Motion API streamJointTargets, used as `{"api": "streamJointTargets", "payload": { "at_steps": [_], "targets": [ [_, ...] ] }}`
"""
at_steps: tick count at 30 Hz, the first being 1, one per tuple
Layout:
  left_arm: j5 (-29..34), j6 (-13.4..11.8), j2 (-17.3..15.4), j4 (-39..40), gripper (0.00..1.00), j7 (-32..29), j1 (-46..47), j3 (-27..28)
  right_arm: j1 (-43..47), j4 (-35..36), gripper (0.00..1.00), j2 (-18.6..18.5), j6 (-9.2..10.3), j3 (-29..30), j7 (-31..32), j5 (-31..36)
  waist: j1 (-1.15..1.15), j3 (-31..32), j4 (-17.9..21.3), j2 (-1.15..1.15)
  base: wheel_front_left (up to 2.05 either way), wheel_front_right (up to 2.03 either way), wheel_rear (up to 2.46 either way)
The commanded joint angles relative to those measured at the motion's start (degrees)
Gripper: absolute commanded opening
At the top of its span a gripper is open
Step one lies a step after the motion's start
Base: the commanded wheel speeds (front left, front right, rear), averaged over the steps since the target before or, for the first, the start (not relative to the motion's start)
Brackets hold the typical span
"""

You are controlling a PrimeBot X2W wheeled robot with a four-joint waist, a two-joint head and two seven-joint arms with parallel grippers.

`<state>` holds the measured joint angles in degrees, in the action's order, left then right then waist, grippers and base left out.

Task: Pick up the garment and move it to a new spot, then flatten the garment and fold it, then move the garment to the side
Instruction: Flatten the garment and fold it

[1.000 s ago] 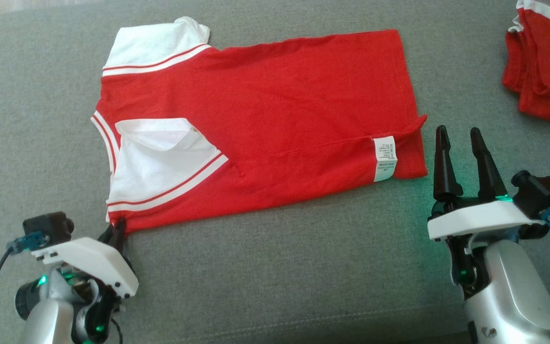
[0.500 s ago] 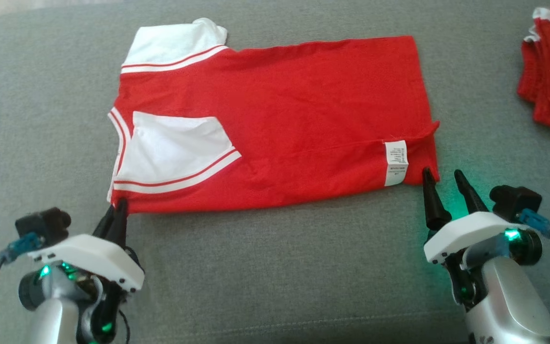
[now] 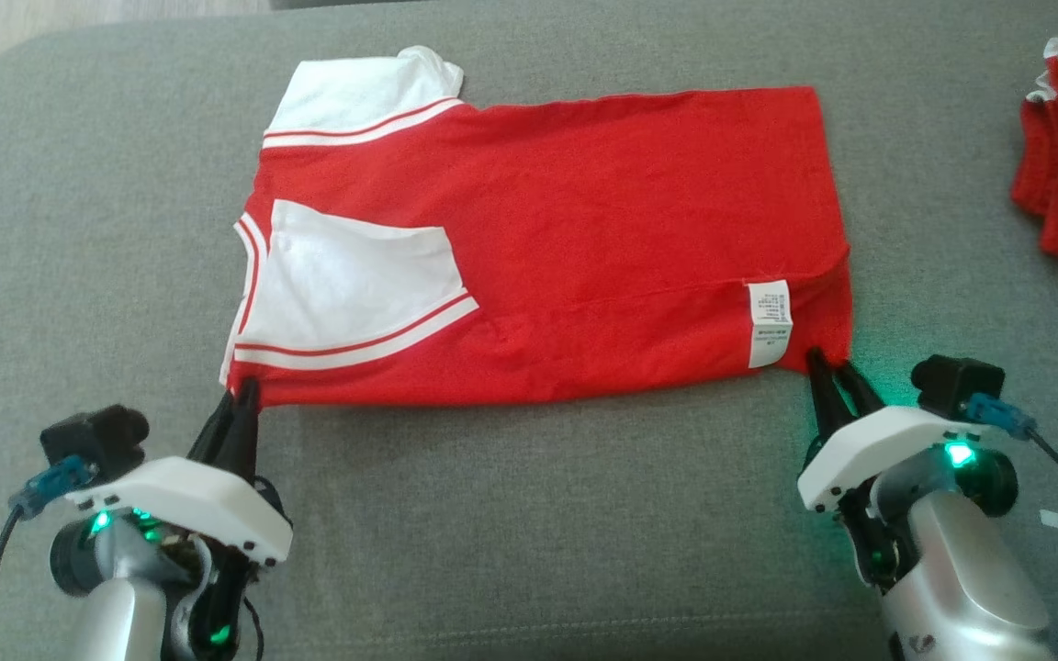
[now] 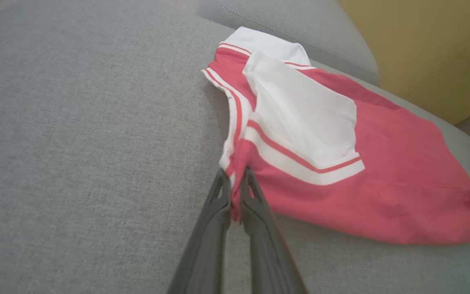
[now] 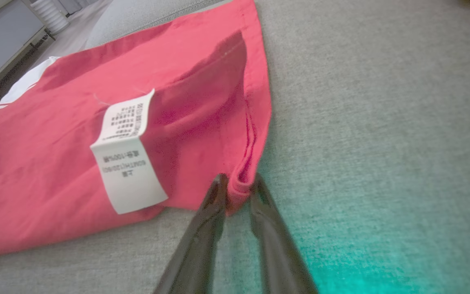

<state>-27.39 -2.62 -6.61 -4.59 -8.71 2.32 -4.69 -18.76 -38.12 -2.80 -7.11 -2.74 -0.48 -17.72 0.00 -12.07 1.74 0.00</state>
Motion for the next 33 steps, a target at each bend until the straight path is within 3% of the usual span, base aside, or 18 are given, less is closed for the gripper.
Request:
{"api": "streamJointTargets", "payload": {
  "at_steps": [1,2,11,25,33],
  "targets": [
    [-0.61,-0.47,-0.53,2.30,0.00,0.89,0.65,2.04,-1.08,0.72,0.04,-0.08,-0.37,-1.91,-0.27,-0.64,0.00,0.44,0.17,0.00,0.00,0.00,0.00],
    [-0.61,-0.46,-0.56,2.42,0.00,1.10,0.64,2.07,-1.11,0.75,0.00,-0.08,-0.37,-1.86,-0.68,-0.71,0.00,0.65,0.25,0.00,0.00,0.00,0.00],
    [-0.50,-0.26,-1.38,6.07,0.00,1.73,-1.42,2.00,3.02,7.81,0.00,-0.08,-0.37,1.52,-2.04,0.41,0.00,3.00,0.63,0.00,0.00,0.00,0.00],
    [-1.74,-1.81,0.02,14.44,0.00,-0.71,-15.76,-0.84,24.31,31.98,0.00,-0.08,-0.37,6.94,10.76,0.76,0.00,4.60,0.17,0.00,0.00,0.00,0.00],
    [-2.21,-1.93,0.77,7.67,0.00,0.35,-15.19,-1.85,26.84,31.57,0.00,-0.08,-0.37,8.38,12.52,-0.80,0.00,4.29,0.34,0.00,0.00,0.00,0.00]
  ]
}}
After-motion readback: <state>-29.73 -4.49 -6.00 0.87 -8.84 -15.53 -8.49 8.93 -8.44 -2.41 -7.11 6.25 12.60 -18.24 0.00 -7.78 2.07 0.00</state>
